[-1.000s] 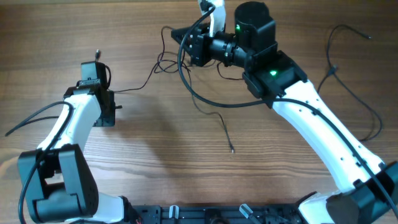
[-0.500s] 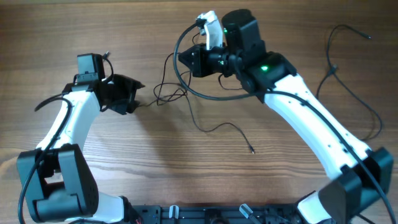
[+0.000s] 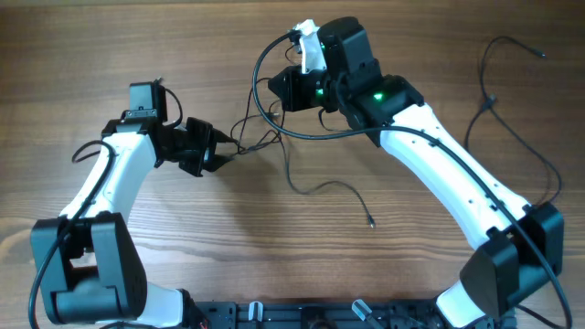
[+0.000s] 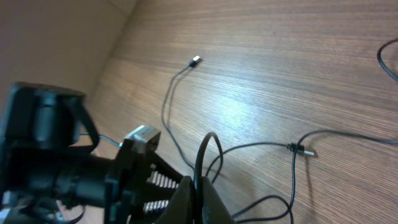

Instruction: Untangle cables

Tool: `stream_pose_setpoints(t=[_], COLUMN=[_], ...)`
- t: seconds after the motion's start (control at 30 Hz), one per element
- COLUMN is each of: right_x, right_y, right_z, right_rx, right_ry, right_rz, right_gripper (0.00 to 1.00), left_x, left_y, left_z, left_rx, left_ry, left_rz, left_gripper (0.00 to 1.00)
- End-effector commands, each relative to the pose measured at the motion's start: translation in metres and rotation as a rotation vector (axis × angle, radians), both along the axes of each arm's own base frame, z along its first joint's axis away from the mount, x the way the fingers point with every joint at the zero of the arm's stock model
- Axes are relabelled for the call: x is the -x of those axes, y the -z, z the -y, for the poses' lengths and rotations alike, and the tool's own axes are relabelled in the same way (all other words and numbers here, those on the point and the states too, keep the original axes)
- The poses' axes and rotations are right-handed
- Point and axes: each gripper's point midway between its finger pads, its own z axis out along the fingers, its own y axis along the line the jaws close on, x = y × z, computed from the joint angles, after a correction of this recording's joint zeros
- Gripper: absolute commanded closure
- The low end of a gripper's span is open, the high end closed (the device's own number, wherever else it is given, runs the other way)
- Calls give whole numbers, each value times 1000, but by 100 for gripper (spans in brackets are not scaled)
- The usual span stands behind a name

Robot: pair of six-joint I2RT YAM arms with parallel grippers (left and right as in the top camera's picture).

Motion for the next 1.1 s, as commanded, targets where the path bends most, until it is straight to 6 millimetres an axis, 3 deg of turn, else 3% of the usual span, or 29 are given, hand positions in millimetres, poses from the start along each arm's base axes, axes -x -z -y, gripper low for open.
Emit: stream_pose_setpoints(t=[0.0, 0.17, 0.4, 0.67, 0.77, 0.87, 1.07], right_x=[-10, -11, -12, -12, -12, -12, -10], right_y=[27, 39, 38, 38, 39, 39, 41], right_z=[2, 1, 0, 0, 1, 1, 2], right_rx=[52, 64, 62, 60, 62, 62, 70], right_ry=[19, 19, 19, 20, 19, 19, 19], right_rz=[-22, -41, -37, -38, -42, -42, -52], right_gripper=[96, 96, 96, 96, 96, 96, 96], left_x=[-3, 5, 10, 0, -6, -7, -9], left_y=[-1, 0, 10, 18, 20, 21, 24], left_z=[3, 5, -1, 19, 21, 16, 9], left_rx=[-14, -8, -88, -203, -240, -258, -305], left_ry=[-1, -8, -14, -40, -43, -58, -71], left_rz=[-2, -50, -76, -57, -25, -28, -21], left_gripper=[59, 54, 54, 51, 59, 74, 79])
